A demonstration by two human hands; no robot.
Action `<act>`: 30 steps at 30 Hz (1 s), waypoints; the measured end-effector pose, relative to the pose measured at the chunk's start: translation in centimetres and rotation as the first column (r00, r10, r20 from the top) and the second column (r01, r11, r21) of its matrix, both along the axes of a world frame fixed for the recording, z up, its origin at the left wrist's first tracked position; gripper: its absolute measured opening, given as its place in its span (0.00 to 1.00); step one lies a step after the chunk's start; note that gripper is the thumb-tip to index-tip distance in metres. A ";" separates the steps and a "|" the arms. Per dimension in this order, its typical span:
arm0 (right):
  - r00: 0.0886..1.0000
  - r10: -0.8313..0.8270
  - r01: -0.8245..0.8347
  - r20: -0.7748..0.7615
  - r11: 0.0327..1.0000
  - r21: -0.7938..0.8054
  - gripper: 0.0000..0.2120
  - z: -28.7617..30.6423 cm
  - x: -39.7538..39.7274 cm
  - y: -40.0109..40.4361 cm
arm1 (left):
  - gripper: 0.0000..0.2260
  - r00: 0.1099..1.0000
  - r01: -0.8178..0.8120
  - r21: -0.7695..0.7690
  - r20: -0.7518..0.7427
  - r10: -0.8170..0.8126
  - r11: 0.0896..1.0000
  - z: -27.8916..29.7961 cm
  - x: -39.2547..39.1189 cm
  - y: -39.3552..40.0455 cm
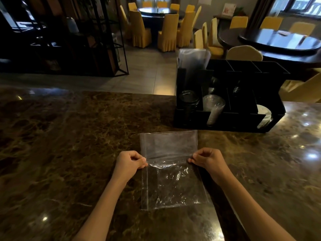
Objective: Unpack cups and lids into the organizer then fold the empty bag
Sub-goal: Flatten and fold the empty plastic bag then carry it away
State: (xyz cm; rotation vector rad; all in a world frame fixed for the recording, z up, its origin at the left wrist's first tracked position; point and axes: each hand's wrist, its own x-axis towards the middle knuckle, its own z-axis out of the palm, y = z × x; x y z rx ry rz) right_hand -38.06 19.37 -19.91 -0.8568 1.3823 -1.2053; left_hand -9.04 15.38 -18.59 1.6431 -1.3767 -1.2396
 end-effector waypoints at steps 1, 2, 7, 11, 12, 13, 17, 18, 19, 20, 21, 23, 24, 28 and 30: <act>0.999 0.036 -0.036 -0.021 0.999 -0.028 0.06 -0.1 -0.2 0.4 | 0.05 1.000 0.027 -0.014 0.002 -0.027 1.000 0.0 0.3 0.1; 0.997 0.068 -0.070 -0.046 0.996 -0.053 0.08 -0.2 -0.4 0.8 | 0.06 0.999 0.052 -0.019 -0.004 -0.052 0.998 0.1 0.5 0.2; 0.998 0.063 -0.064 -0.016 0.995 -0.075 0.15 -0.5 -1.1 2.2 | 0.20 0.981 0.031 0.066 -0.196 -0.017 0.997 0.5 1.4 0.9; 0.992 0.038 -0.050 -0.119 0.994 -0.100 0.16 0.2 -0.6 2.7 | 0.09 1.000 0.024 -0.037 -0.014 -0.025 0.999 0.3 0.8 1.7; 0.988 0.030 -0.046 -0.152 0.994 -0.100 0.15 0.3 -0.6 2.8 | 0.04 0.999 0.032 -0.052 -0.010 -0.032 0.998 0.2 0.6 1.9; 0.982 0.024 -0.042 -0.189 0.994 -0.096 0.14 0.3 -0.6 2.9 | 0.02 0.999 0.037 -0.066 -0.005 -0.038 0.997 0.1 0.6 2.1; 0.931 0.025 -0.059 -0.363 0.995 -0.082 0.10 0.2 -0.5 3.5 | 0.09 0.990 0.089 -0.167 0.126 -0.068 0.982 -0.4 0.3 3.1; 0.915 0.033 -0.070 -0.403 0.995 -0.077 0.11 0.2 -0.4 3.6 | 0.11 0.984 0.108 -0.203 0.164 -0.075 0.973 -0.5 0.2 3.4; 0.901 0.043 -0.082 -0.431 0.994 -0.073 0.11 0.3 -0.3 3.7 | 0.13 0.980 0.119 -0.234 0.185 -0.076 0.965 -0.6 0.2 3.7; 0.892 0.053 -0.095 -0.449 0.993 -0.071 0.12 0.3 -0.3 3.7 | 0.14 0.978 0.125 -0.256 0.193 -0.076 0.959 -0.7 0.1 3.9; 0.882 0.060 -0.107 -0.468 0.992 -0.074 0.12 0.2 -0.3 3.8 | 0.14 0.979 0.126 -0.271 0.190 -0.075 0.954 -0.8 0.1 4.1; 0.855 0.065 -0.125 -0.515 0.989 -0.081 0.12 0.1 -0.2 3.9 | 0.13 0.978 0.132 -0.291 0.193 -0.077 0.948 -1.0 -0.1 4.3; 0.839 0.072 -0.132 -0.539 0.989 -0.073 0.12 0.1 -0.2 4.0 | 0.13 0.973 0.146 -0.300 0.215 -0.082 0.943 -1.1 -0.2 4.4; 0.731 0.137 -0.197 -0.668 0.980 -0.015 0.16 0.5 0.1 4.3 | 0.17 0.922 0.237 -0.277 0.365 -0.127 0.931 -1.6 -0.5 4.9; 0.681 0.141 -0.231 -0.718 0.973 -0.027 0.15 0.7 0.3 4.3 | 0.18 0.828 0.323 -0.321 0.552 -0.102 0.890 -1.8 -1.0 5.6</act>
